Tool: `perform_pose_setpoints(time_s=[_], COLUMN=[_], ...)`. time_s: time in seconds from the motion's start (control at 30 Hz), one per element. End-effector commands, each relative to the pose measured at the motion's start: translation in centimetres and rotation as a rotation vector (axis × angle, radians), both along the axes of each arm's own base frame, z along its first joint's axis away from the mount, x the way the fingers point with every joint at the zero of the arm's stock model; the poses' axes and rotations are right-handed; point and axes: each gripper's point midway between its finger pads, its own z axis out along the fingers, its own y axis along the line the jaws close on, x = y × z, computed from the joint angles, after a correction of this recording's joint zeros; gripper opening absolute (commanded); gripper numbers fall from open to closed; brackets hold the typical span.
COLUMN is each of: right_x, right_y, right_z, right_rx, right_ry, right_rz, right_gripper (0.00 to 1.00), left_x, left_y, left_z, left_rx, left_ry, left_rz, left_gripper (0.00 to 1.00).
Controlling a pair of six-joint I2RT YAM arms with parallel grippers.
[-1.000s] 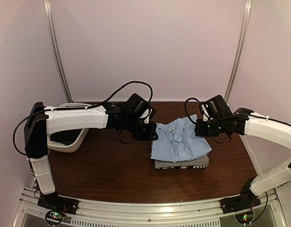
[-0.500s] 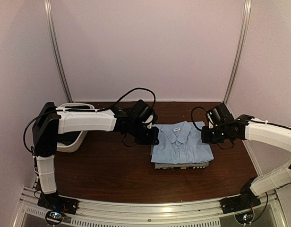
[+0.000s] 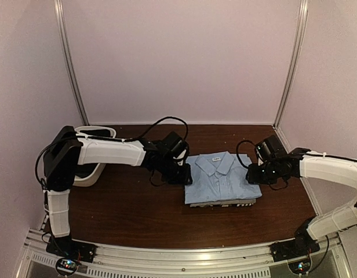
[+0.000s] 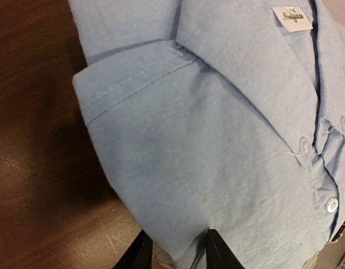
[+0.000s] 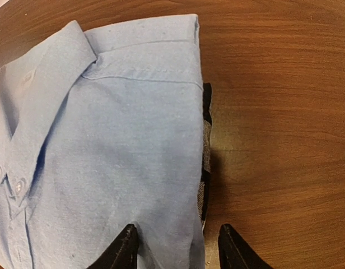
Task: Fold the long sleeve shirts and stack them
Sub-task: Place the square-folded shirt at the center of the board, then move the square-folded shirt to the corner of the board.
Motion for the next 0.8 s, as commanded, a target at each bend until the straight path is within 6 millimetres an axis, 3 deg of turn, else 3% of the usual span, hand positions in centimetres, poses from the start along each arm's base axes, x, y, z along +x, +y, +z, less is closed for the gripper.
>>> perform_pose_setpoints(time_s=[0.0,0.17,0.3,0.6,0.77], right_x=[-0.4,-0.8,-1.5,-5.6,-8.4], right_y=[-0.9,-1.4,-0.5,4.7,6.9], right_z=[0.9,3.5,5.5,6.5,5.7], right_rx=[0.009,0.026,0.075,0.098,0.107], right_ry=[-0.025,-0.081,-0.103,-0.070,-0.034], right_rz=[-0.033,-0.041,0.007,0.109,0.128], right_gripper=[0.56,0.82,0.99,1.00,1.00], left_x=[1.4,2.3,2.8,3.7,3.6], left_y=[1.4,2.7,3.3,5.3,6.3], left_z=[1.5,4.0,6.4,10.7,11.9], left_rx=[-0.003,-0.014,-0.032,-0.048,-0.047], left_ry=[-0.054,-0.117,-0.178,-0.273,-0.307], left_rz=[0.033,0.057,0.063,0.109,0.127], left_gripper=[0.36,0.58,0.70,0.83,0.87])
